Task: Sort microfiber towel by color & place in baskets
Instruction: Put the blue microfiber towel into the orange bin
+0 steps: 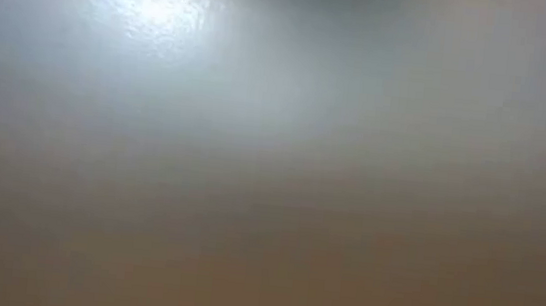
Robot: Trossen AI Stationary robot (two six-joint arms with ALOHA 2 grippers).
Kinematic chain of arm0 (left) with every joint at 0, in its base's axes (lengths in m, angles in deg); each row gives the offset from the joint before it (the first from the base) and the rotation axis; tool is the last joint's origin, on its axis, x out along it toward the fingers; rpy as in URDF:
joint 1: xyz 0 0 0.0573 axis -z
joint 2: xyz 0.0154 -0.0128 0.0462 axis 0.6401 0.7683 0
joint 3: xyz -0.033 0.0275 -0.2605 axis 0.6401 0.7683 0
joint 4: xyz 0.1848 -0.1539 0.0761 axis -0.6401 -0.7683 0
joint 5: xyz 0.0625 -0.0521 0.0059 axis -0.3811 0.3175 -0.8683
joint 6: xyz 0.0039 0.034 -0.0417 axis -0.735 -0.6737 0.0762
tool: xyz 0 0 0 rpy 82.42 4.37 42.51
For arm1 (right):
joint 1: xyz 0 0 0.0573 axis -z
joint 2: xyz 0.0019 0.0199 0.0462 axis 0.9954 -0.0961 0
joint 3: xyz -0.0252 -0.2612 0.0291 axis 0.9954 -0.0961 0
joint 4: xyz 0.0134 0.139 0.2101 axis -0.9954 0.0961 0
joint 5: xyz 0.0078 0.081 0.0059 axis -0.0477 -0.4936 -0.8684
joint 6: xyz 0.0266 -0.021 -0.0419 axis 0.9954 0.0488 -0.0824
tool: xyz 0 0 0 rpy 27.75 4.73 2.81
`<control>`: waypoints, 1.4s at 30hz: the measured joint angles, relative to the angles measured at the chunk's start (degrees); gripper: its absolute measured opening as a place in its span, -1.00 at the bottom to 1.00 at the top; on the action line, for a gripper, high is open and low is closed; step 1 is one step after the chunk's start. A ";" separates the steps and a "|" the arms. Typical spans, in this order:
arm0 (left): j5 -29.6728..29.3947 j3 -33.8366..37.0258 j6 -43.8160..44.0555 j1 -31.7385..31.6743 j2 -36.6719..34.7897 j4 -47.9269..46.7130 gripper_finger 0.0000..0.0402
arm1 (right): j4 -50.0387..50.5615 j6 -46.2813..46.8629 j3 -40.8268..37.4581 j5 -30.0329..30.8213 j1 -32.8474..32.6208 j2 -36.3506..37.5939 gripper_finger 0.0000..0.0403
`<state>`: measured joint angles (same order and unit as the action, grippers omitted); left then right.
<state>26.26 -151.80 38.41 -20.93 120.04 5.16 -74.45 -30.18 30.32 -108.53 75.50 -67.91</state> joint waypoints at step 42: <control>0.64 0.00 4.81 -0.02 -3.61 0.11 -0.18 | -0.37 12.96 0.00 1.12 -7.14 -18.83 -0.73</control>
<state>26.90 -151.80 43.22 -20.95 116.43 5.27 -74.81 -17.21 30.32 -107.41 68.37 -86.74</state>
